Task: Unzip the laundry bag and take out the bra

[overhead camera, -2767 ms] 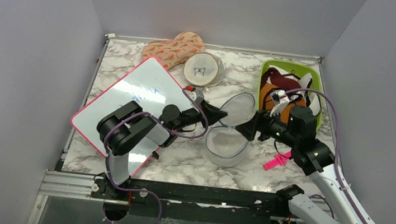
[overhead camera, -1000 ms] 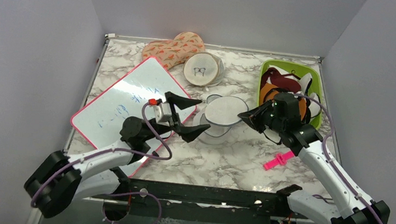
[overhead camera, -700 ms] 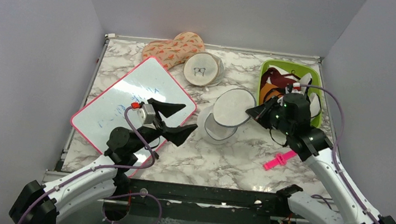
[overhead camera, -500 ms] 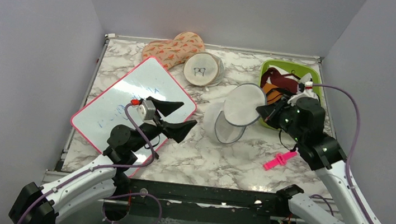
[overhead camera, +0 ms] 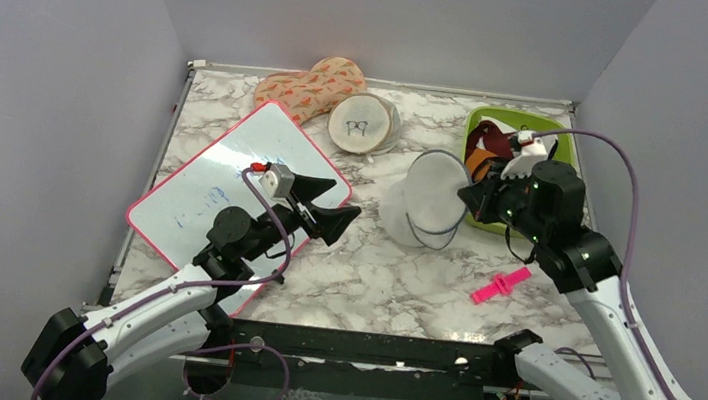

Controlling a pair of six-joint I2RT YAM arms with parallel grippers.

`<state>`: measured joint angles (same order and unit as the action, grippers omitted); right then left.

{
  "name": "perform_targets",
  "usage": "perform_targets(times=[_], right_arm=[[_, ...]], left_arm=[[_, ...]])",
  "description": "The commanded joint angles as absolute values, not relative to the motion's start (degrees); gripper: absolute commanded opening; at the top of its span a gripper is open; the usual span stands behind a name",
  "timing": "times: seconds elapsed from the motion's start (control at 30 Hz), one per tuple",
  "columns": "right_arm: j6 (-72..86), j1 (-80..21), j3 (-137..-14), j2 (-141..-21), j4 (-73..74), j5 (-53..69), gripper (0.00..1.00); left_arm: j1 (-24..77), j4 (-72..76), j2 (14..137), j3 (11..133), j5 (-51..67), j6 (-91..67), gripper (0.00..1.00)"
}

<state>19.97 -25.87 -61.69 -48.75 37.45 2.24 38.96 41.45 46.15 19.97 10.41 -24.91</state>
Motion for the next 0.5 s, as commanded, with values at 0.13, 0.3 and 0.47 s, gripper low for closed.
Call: perform_targets(times=[0.13,0.3,0.47], right_arm=[[15.12,-26.01,-58.80,-56.16,34.29,21.12,0.01],[13.35,-26.01,-59.18,-61.25,32.65,22.47,0.01],[10.09,-26.02,-61.08,-67.12,30.94,22.69,0.03]], left_arm=[[38.77,39.57,43.41,21.13,9.72,-26.38,0.86],[38.76,38.31,42.68,21.51,9.33,-25.88,0.86],[38.76,37.00,42.49,21.71,9.39,-25.74,0.86]])
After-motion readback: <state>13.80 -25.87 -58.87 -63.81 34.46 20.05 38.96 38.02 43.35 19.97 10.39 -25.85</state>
